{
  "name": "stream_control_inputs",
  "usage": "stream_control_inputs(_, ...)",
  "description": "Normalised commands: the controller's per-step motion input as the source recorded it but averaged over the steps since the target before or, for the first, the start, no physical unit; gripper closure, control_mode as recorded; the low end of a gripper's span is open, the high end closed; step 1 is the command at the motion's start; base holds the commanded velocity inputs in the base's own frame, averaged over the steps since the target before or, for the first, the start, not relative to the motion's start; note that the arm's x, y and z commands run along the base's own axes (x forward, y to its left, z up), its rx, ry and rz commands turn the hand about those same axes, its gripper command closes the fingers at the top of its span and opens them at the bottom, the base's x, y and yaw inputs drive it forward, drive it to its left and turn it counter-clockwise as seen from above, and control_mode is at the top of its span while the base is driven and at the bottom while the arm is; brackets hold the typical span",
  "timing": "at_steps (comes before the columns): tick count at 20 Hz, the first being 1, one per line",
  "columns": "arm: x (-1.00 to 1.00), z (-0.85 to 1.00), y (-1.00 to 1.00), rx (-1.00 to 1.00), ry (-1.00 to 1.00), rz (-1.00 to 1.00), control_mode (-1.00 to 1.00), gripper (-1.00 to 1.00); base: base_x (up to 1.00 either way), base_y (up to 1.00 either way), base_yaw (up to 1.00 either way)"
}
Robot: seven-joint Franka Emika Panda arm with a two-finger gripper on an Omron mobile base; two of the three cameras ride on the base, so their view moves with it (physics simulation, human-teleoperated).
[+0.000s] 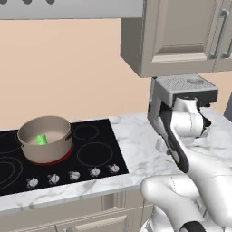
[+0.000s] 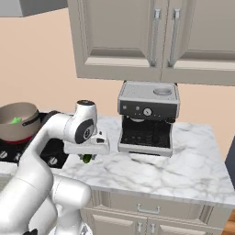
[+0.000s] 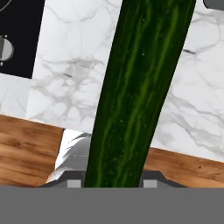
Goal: Put the corn and cucumber in the pot. Retrieve the spatula and lightly stir the vegetables in the pot.
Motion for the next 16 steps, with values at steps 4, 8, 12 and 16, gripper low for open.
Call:
stream_control_inputs(4, -0.67, 1.0, 0.04, 0.02, -0.01, 0.06, -1.0, 1.0, 0.0, 0.0, 0.0)
stream_control_inputs(8, -0.41, 0.55, 0.03, 0.04, -0.11, 0.03, -1.0, 1.0, 0.0, 0.0, 0.0)
stream_control_inputs(12, 0.0, 0.0, 0.0, 0.0, 0.0, 0.0, -1.0, 1.0, 0.0, 0.0, 0.0)
stream_control_inputs(16, -0.13, 0.0, 0.03, 0.0, 0.0, 0.0, -1.0, 1.0, 0.0, 0.0, 0.0)
